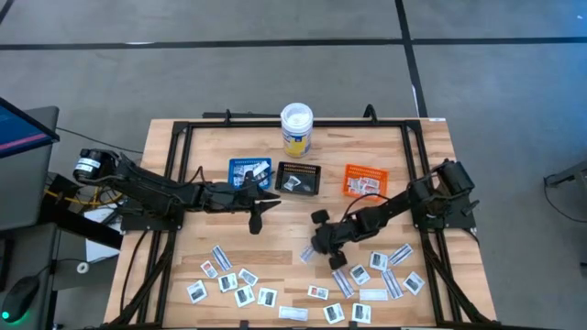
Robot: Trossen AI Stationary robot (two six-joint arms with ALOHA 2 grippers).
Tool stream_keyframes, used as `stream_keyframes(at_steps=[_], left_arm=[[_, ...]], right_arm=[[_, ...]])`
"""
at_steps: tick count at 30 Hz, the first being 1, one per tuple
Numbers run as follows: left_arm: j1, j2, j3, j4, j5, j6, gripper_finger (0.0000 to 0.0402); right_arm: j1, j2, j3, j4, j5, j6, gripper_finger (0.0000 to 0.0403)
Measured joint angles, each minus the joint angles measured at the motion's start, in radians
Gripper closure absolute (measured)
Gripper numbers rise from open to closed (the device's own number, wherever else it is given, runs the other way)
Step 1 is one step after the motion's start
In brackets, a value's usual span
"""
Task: Pick & Place First Aid Supplies
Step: Put the blue bandage into the blue bin
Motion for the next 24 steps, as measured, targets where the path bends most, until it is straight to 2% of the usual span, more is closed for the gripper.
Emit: stream_keyframes(at_steps=[4,9,17,20,24], left_arm=[[0.0,0.0,0.0,0.0,0.0,0.0,0.0326],[0.0,0.0,0.0,0.0,0.0,0.0,0.0326],[0.0,0.0,0.0,0.001,0.0,0.0,0.0326],[0.0,0.003,0.0,0.003,0.07,0.0,0.0325],[-0.001,0.039,0.0,0.04,0.16,0.014,0.0323]], right_arm=[[0.0,0.001,-0.002,0.003,0.136,0.044,0.0355],[0.0,0.002,-0.003,0.003,0.153,0.045,0.0397],[0.008,-0.029,-0.007,-0.024,0.287,0.04,0.0401],[0.015,-0.084,-0.013,-0.086,0.347,-0.004,0.0398],[0.013,-0.185,-0.007,-0.081,0.525,-0.069,0.0401]])
